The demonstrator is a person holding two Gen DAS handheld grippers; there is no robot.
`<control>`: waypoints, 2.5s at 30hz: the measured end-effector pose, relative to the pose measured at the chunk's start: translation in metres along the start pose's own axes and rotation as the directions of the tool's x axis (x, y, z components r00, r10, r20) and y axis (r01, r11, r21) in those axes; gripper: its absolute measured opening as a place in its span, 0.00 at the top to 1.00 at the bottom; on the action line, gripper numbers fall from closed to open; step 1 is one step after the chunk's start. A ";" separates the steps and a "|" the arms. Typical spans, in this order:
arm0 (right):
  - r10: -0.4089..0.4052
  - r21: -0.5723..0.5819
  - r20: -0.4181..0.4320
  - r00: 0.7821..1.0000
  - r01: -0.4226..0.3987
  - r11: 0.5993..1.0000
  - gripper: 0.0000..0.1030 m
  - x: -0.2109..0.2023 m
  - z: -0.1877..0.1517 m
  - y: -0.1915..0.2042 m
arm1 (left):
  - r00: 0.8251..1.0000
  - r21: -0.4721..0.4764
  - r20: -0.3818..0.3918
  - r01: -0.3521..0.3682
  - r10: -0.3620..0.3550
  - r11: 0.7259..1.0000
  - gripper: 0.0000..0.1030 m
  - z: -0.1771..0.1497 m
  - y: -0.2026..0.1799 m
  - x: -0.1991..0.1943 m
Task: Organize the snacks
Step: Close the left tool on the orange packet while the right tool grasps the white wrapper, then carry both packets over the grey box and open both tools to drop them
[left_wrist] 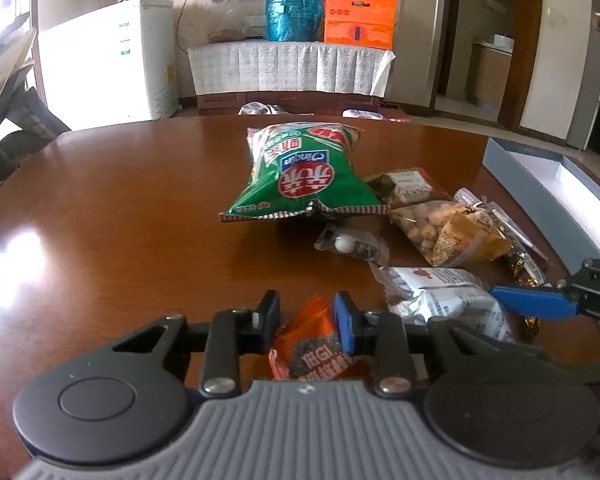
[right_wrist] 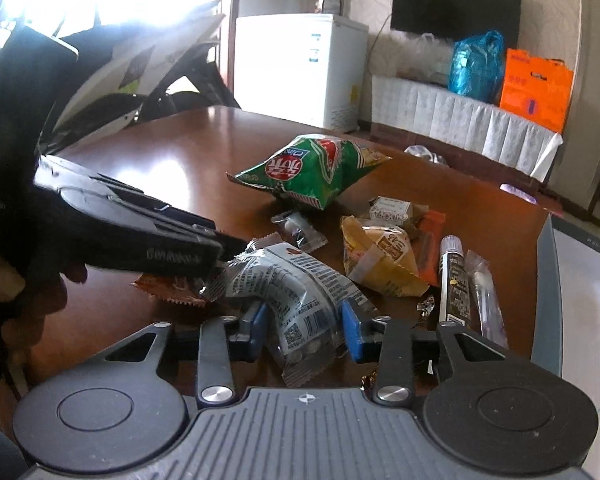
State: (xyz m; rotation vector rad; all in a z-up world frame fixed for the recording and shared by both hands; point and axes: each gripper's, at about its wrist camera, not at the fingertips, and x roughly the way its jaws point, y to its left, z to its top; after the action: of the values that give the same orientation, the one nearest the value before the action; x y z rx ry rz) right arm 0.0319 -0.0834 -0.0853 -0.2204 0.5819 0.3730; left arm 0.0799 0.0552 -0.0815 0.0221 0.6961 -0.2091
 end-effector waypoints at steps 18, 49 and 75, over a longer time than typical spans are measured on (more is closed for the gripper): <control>-0.081 -0.082 -0.008 0.997 0.080 0.993 0.52 0.009 0.007 0.016 | 1.000 0.024 0.000 0.016 -0.016 1.000 0.65 -0.005 -0.004 -0.003; -0.207 -0.041 0.121 0.971 0.213 0.976 0.70 -0.107 0.006 -0.039 | 0.979 0.108 0.150 0.125 -0.141 0.986 0.77 0.038 -0.085 -0.048; -0.412 0.123 -0.086 0.907 0.420 0.899 0.71 -0.116 -0.058 -0.153 | 0.964 0.159 0.029 0.257 -0.265 0.953 0.77 0.056 -0.287 0.056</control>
State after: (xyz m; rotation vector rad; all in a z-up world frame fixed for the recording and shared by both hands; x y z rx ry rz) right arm -0.0241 -0.2730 -0.0510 -0.2155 0.5977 -0.0908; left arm 0.1003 -0.2407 -0.0600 0.0730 0.6304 -0.5163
